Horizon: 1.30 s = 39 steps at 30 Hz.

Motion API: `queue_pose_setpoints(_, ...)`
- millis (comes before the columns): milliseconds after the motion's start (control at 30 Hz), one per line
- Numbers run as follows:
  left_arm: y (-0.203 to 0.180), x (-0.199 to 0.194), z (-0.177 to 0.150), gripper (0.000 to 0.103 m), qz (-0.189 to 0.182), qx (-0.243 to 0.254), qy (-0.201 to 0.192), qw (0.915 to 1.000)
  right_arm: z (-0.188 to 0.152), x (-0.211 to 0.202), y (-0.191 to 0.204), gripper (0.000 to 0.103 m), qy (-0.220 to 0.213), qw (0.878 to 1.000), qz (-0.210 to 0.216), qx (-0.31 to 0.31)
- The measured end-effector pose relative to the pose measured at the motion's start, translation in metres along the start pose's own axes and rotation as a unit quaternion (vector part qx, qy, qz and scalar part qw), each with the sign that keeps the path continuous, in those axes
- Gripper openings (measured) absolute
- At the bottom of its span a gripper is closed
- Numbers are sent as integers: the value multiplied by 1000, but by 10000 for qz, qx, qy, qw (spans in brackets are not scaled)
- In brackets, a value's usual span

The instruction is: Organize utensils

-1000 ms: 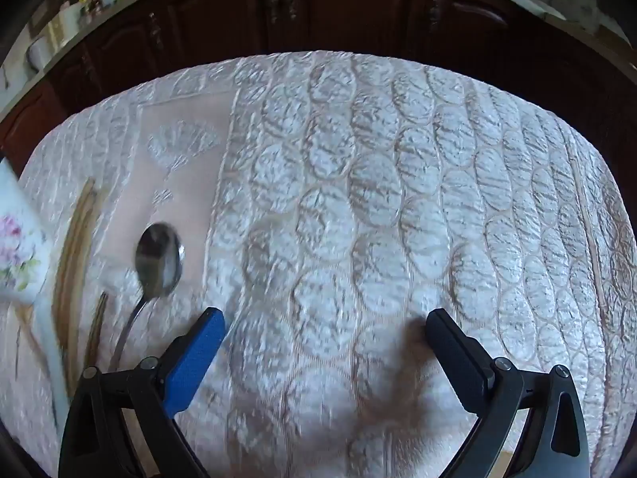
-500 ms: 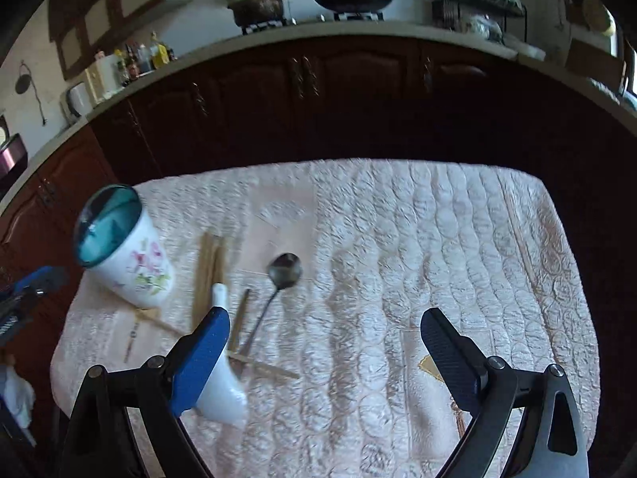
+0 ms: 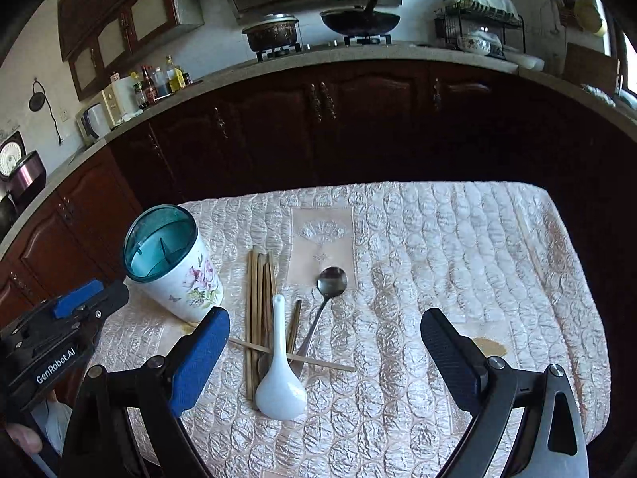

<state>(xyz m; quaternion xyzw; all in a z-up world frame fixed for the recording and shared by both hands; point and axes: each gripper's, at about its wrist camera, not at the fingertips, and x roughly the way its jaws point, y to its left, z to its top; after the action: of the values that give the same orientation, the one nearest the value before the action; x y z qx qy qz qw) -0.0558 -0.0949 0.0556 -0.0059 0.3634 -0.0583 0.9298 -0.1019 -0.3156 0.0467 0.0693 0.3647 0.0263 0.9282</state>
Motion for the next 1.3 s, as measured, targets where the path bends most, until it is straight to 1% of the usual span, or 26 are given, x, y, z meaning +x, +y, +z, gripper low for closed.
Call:
queue_pose_setpoints(333, -1, 3, -4, 44, -90, 16, 62, 9999, 3, 0, 3, 96, -43, 9997, -160, -152)
queue_pose_setpoints(867, -4, 3, -4, 44, -96, 25, 87, 9999, 2, 1, 5, 96, -100, 9994, -256, -233)
queue_pose_setpoints(1133, -1, 8, -5, 44, -1, 46, 138, 9999, 0, 4, 2, 96, -169, 9996, -146, -192)
queue_pose_setpoints(1300, 2, 10, -5, 44, 13, 14, 161, 9999, 0, 7, 5, 96, -123, 9995, -150, -253)
